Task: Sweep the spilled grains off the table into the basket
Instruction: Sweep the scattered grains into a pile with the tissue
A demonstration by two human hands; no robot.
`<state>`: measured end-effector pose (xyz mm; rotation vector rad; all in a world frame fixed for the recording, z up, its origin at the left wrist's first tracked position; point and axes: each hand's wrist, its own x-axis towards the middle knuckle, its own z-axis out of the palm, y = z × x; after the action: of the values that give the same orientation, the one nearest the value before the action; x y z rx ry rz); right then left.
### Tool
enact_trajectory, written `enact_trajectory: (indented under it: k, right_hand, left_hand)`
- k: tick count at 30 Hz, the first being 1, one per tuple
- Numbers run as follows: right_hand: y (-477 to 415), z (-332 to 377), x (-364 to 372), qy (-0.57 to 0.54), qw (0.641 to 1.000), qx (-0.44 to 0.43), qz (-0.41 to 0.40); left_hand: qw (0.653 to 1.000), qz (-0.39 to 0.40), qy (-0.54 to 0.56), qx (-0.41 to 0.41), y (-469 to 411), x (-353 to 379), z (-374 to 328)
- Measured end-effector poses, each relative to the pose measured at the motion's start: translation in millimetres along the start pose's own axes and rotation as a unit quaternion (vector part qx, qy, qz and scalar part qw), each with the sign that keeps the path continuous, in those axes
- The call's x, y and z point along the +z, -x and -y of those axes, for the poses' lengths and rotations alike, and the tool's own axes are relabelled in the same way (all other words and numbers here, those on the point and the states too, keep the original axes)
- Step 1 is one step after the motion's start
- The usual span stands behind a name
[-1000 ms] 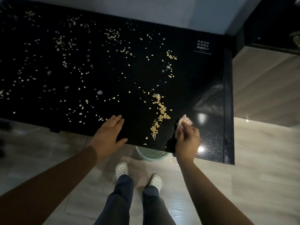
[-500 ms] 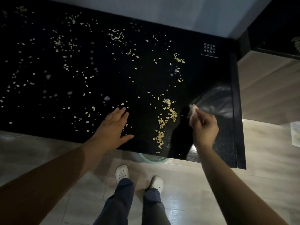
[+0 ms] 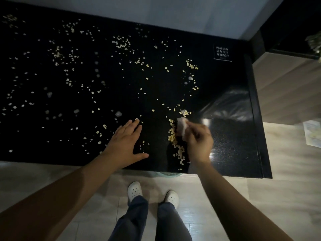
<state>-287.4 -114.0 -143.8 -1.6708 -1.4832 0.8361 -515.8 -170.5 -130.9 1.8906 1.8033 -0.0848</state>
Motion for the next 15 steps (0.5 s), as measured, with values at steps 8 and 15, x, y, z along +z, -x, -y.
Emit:
enact_trajectory:
  k: [8, 15]
  right_hand:
    - [-84, -16, -26, 0.096, 0.989, 0.072, -0.081]
    - [-54, -7, 29, 0.051, 0.997, 0.011, 0.052]
  left_hand:
    - [1.000, -0.006, -0.005, -0.001, -2, 5, 4]
    - [1.000, -0.013, 0.019, -0.020, -10, -9, -2]
